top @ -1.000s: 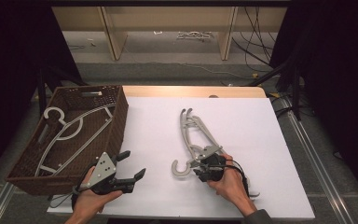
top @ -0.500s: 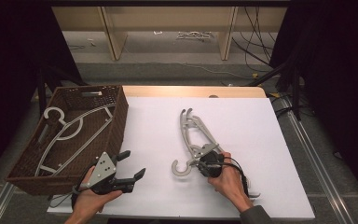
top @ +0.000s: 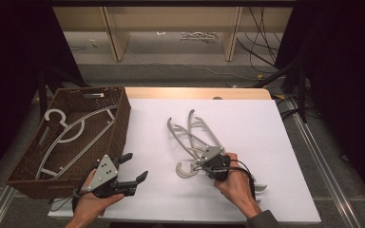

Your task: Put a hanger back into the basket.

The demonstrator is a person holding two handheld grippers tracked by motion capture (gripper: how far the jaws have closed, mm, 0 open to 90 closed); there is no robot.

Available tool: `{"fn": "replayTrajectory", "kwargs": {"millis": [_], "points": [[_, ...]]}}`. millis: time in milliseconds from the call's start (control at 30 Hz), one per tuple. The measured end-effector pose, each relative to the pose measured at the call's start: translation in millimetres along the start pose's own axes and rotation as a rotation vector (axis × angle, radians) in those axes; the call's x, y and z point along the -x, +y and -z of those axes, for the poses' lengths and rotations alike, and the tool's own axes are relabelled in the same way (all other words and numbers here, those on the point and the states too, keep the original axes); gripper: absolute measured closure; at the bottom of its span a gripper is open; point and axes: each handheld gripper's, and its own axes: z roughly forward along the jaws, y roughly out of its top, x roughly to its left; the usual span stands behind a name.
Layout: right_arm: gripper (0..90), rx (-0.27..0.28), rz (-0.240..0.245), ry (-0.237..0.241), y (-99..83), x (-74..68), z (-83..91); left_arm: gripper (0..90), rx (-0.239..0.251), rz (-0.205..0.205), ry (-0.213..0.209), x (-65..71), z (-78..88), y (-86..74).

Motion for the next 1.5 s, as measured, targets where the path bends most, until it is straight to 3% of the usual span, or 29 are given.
{"fn": "replayTrajectory", "kwargs": {"millis": [100,267,500,633,767,867,900,1067,1100,1133,1400,1500], "points": [[82.8,0.006,0.025,0.021,-0.6,-1.9,7.4,24.1,-0.002,-0.010,-0.001,1.0,-0.5,0.0],[82.7,0.014,0.077,0.022,-0.9,-6.4,18.9,24.8,-0.018,-0.074,-0.016,4.0,-5.3,2.1],[82.8,0.038,0.104,0.048,0.9,-9.4,25.9,24.8,-0.061,-0.124,-0.086,8.5,-27.0,4.8],[82.8,0.043,0.126,0.056,3.4,-14.1,30.1,24.8,-0.081,-0.145,-0.102,11.3,-43.6,7.1],[82.7,0.049,0.148,0.077,5.1,-18.4,32.4,26.2,-0.124,-0.246,-0.119,16.1,-59.8,13.9],[82.7,0.047,0.162,0.089,5.5,-20.0,33.0,26.6,-0.167,-0.297,-0.130,20.6,-68.2,18.1],[82.7,0.047,0.162,0.091,5.6,-20.3,33.4,27.2,-0.190,-0.344,-0.119,21.4,-70.4,19.4],[82.7,0.054,0.181,0.099,7.6,-22.7,37.4,28.8,-0.201,-0.368,-0.162,24.6,-77.9,21.6],[82.7,0.056,0.188,0.101,8.4,-23.5,38.2,28.7,-0.195,-0.335,-0.172,25.4,-79.1,21.4],[82.7,0.057,0.194,0.103,9.2,-24.8,38.9,28.4,-0.204,-0.340,-0.180,24.5,-79.4,22.3],[82.7,0.058,0.229,0.131,14.6,-33.3,40.8,34.1,-0.249,-0.419,-0.235,28.7,-86.6,24.8],[82.7,0.063,0.234,0.138,15.2,-34.9,40.8,40.5,-0.272,-0.438,-0.270,32.7,-90.8,24.4]]}}
